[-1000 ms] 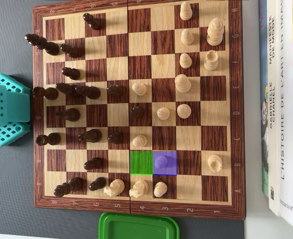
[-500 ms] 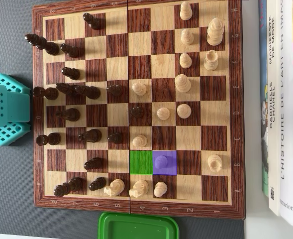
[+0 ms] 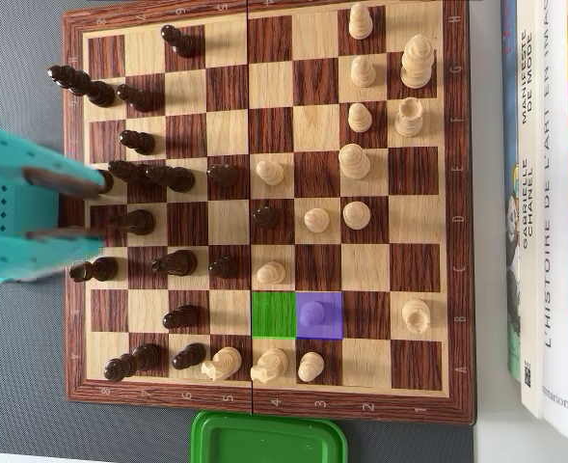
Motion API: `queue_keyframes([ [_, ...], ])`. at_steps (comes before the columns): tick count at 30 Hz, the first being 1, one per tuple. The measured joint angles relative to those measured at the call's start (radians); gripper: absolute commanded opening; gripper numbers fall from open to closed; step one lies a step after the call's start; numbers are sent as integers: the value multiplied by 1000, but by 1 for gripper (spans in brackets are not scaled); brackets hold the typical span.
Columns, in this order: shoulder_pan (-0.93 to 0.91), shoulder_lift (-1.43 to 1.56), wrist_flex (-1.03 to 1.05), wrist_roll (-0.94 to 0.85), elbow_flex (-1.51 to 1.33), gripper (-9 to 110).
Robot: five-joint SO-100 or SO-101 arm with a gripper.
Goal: Play chess
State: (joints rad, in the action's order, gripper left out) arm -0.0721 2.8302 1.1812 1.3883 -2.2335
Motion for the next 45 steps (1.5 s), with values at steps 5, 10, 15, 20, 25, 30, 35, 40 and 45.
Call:
queue_keyframes([
  [5,-49,-207,143,0,143,12],
  [10,-74,-399,225,0,258,12],
  [15,-74,-557,232,0,330,12],
  [20,-72,-752,232,0,439,12],
  [25,-72,-942,232,0,557,12],
  [30,-72,-1111,232,0,675,12],
  [35,-87,-1270,232,0,788,12],
  [40,-115,-1374,232,0,865,12],
  [45,-143,-1436,232,-12,894,13],
])
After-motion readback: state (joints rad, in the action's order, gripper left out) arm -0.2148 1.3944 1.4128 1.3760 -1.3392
